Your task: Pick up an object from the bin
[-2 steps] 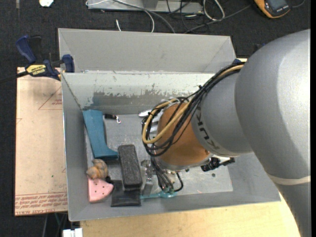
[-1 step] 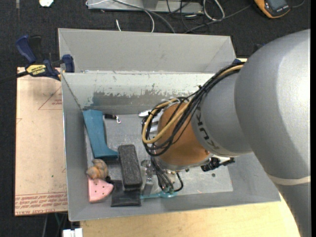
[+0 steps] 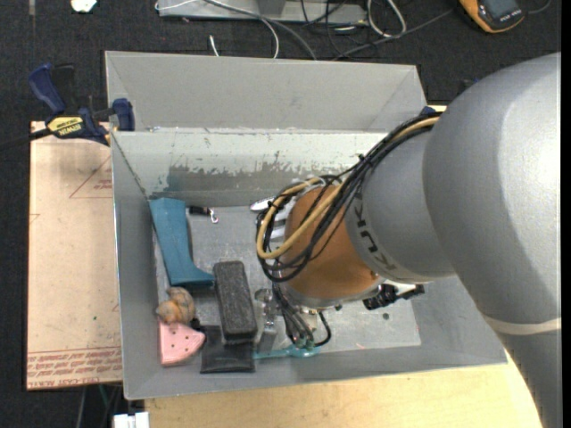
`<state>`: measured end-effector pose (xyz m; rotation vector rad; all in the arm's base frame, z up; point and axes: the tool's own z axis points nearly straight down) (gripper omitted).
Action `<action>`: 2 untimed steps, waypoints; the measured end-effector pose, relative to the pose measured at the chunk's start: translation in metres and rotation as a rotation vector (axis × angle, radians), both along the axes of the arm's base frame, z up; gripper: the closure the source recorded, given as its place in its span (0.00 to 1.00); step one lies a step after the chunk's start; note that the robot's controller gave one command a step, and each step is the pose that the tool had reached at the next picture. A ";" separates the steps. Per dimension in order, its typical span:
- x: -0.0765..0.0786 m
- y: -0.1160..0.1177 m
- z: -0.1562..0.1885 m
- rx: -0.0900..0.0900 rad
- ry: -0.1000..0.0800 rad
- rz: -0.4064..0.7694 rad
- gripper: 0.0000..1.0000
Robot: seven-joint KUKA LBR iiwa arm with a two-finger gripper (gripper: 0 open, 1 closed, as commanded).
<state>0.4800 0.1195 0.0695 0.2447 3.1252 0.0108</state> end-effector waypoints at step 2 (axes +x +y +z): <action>0.000 0.000 0.000 0.000 0.000 -0.001 1.00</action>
Offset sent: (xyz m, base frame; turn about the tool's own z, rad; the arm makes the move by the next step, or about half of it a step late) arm 0.0000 0.0000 0.0000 0.0000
